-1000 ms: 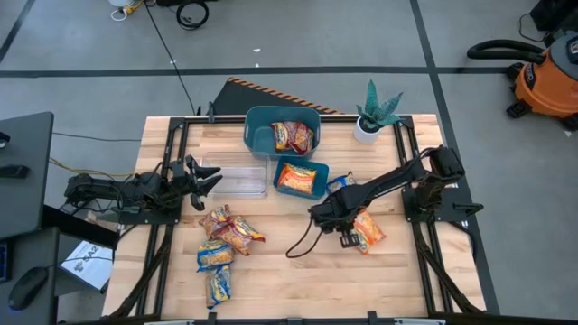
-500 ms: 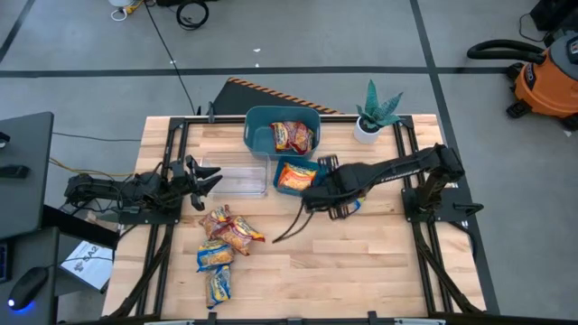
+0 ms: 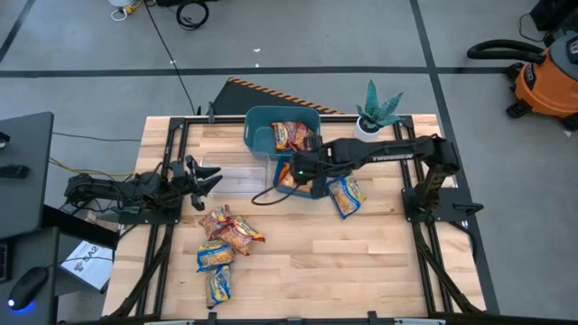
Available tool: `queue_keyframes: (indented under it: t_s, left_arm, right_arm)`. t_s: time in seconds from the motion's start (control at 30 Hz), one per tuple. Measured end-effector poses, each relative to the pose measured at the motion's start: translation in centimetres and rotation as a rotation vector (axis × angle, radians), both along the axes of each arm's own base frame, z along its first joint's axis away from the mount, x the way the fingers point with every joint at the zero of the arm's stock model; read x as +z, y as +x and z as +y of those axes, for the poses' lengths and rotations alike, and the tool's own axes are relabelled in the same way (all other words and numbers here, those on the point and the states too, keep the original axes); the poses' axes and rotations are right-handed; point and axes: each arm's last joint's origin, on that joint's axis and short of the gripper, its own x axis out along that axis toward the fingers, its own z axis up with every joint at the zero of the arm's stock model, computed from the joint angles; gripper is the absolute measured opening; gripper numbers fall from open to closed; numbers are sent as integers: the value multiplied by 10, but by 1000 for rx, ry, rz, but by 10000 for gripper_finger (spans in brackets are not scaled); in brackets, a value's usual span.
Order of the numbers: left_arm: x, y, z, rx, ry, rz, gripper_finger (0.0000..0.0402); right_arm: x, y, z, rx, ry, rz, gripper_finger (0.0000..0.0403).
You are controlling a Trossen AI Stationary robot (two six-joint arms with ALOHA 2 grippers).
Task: Sort Maruchan noodles
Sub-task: Put the orange noodle pack into the blue bin
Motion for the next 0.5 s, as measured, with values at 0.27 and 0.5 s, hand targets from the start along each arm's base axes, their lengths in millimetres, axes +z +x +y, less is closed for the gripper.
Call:
queue_keyframes:
  t_s: [0.27,0.5]
  left_arm:
    - [-1,0,0,0,2,15,142]
    - [-2,0,0,0,1,17,142]
  right_arm:
    - [-16,-7,3,-12,75,82,5]
    - [4,-10,11,1,107,85,5]
